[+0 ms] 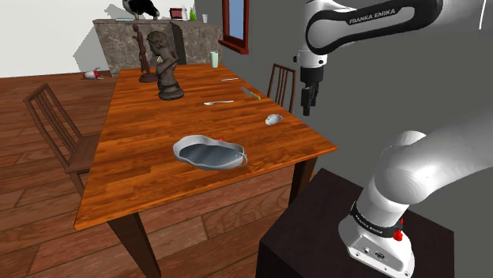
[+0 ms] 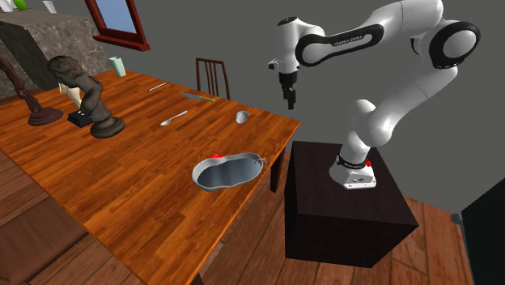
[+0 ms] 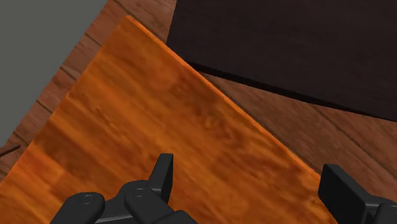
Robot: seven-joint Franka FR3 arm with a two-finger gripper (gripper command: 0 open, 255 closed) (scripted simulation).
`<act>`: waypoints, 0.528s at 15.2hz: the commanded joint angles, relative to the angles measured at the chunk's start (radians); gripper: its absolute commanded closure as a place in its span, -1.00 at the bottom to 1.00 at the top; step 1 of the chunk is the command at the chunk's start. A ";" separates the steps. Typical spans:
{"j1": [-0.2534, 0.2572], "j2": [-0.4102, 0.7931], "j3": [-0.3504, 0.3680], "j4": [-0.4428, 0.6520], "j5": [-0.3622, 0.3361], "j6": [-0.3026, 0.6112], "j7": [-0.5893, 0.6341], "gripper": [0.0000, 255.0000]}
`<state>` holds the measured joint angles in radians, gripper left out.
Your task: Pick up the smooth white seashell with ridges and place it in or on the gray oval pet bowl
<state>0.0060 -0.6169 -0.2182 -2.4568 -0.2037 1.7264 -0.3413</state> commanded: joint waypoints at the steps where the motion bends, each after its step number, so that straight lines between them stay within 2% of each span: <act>1: 0.005 0.048 -0.034 0.007 -0.023 0.058 -0.067 -1.00; 8: 0.030 0.277 -0.158 0.092 -0.053 0.260 -0.312 -1.00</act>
<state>0.0317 -0.3754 -0.3589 -2.3822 -0.2558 1.9583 -0.6130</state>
